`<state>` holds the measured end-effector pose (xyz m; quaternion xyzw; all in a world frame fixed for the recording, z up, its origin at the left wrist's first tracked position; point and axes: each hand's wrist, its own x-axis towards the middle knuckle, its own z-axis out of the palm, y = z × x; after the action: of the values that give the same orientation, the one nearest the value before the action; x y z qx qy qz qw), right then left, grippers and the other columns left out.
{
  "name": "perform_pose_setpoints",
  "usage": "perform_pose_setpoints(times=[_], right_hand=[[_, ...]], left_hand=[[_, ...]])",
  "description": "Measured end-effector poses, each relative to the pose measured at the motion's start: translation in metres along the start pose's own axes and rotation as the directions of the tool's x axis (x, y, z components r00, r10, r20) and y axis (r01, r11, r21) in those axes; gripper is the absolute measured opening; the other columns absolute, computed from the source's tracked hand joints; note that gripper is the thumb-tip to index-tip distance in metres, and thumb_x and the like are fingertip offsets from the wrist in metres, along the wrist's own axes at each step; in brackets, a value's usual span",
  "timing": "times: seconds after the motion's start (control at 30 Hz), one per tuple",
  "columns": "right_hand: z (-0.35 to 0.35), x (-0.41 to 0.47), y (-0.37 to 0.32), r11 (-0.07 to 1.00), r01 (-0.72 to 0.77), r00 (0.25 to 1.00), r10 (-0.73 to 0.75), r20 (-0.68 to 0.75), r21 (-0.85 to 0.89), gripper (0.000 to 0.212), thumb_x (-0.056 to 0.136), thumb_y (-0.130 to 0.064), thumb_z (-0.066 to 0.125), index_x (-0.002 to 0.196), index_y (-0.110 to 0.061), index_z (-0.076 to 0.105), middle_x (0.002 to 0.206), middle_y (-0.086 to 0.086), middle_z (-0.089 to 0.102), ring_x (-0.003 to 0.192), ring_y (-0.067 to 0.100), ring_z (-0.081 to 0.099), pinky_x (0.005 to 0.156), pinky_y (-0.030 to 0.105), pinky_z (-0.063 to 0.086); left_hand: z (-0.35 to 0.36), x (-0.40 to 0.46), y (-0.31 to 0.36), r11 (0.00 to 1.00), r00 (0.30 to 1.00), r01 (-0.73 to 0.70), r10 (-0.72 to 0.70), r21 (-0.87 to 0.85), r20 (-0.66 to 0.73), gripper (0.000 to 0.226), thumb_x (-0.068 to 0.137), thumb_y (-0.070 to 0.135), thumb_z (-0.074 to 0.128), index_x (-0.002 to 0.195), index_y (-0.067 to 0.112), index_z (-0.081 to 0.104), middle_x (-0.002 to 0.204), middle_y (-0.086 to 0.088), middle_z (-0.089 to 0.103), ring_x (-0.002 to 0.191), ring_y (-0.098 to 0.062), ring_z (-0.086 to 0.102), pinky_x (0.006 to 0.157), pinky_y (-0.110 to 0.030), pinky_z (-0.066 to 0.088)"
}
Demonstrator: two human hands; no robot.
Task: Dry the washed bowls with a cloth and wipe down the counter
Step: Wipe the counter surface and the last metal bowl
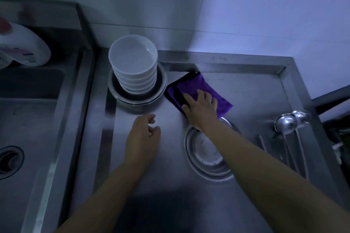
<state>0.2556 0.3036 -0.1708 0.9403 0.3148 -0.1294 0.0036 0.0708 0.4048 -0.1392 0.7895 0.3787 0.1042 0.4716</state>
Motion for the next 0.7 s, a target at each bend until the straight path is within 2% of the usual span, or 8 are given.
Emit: perform_pose_setpoints(times=[0.03, 0.13, 0.27, 0.5, 0.6, 0.7], right_hand=[[0.0, 0.005, 0.002, 0.999, 0.041, 0.999, -0.041, -0.034, -0.027, 0.05, 0.096, -0.051, 0.033, 0.143, -0.038, 0.025, 0.155, 0.014, 0.016, 0.141, 0.035, 0.006, 0.111, 0.055, 0.003], [0.009, 0.02, 0.014, 0.987, 0.146, 0.988, -0.148, -0.037, -0.061, 0.058, 0.096, -0.058, 0.023, 0.149, -0.037, 0.011, 0.159, 0.009, 0.001, 0.144, 0.033, -0.011, 0.113, 0.056, -0.009], [0.011, 0.046, 0.037, 0.982, 0.185, 0.981, -0.187, -0.048, -0.05, 0.06, 0.094, -0.062, 0.019, 0.149, -0.04, 0.008, 0.16, 0.005, -0.001, 0.144, 0.032, -0.014, 0.112, 0.057, -0.011], [-0.004, 0.069, 0.131, 0.993, 0.11, 0.992, -0.113, -0.063, -0.039, 0.065, 0.093, -0.062, 0.024, 0.15, -0.036, 0.006, 0.16, 0.005, -0.002, 0.144, 0.032, -0.014, 0.114, 0.055, -0.011], [-0.007, 0.075, 0.168, 0.997, 0.069, 0.995, -0.072, -0.069, -0.047, 0.067, 0.093, -0.063, 0.022, 0.15, -0.034, 0.004, 0.16, 0.005, -0.005, 0.144, 0.031, -0.016, 0.114, 0.054, -0.012], [-0.009, 0.078, 0.195, 0.999, 0.019, 0.998, -0.021, -0.066, -0.03, 0.069, 0.092, -0.064, 0.02, 0.151, -0.032, 0.0, 0.159, 0.006, -0.011, 0.143, 0.031, -0.019, 0.11, 0.053, -0.017]], left_hand=[[0.006, 0.0, 0.002, 1.0, 1.0, -0.002, 0.002, 0.014, 0.004, 0.036, 0.088, 0.017, 0.058, 0.123, 0.022, 0.052, 0.11, 0.012, 0.054, 0.082, 0.004, 0.051, 0.071, -0.023, 0.04], [0.024, 0.002, 0.006, 0.999, 1.0, 0.001, -0.001, 0.045, 0.012, 0.036, 0.088, 0.017, 0.056, 0.124, 0.021, 0.051, 0.112, 0.01, 0.054, 0.08, 0.002, 0.051, 0.074, -0.027, 0.043], [0.057, 0.008, 0.019, 0.996, 1.0, 0.019, -0.02, 0.089, 0.014, 0.036, 0.089, 0.017, 0.054, 0.124, 0.02, 0.05, 0.114, 0.009, 0.054, 0.083, -0.003, 0.05, 0.075, -0.024, 0.039], [0.13, 0.013, 0.066, 0.996, 0.999, 0.036, -0.035, 0.077, -0.006, 0.037, 0.089, 0.019, 0.054, 0.125, 0.022, 0.05, 0.118, 0.008, 0.055, 0.085, 0.0, 0.052, 0.076, -0.022, 0.037], [0.157, 0.017, 0.082, 0.985, 0.999, -0.04, 0.043, 0.165, -0.014, 0.041, 0.087, 0.014, 0.056, 0.127, 0.019, 0.051, 0.126, 0.003, 0.054, 0.106, -0.014, 0.053, 0.085, -0.027, 0.042], [0.182, 0.019, 0.096, 0.942, 0.991, -0.134, 0.129, 0.308, 0.034, 0.048, 0.08, 0.005, 0.058, 0.127, 0.014, 0.056, 0.129, -0.003, 0.054, 0.115, -0.023, 0.046, 0.096, -0.032, 0.037]])
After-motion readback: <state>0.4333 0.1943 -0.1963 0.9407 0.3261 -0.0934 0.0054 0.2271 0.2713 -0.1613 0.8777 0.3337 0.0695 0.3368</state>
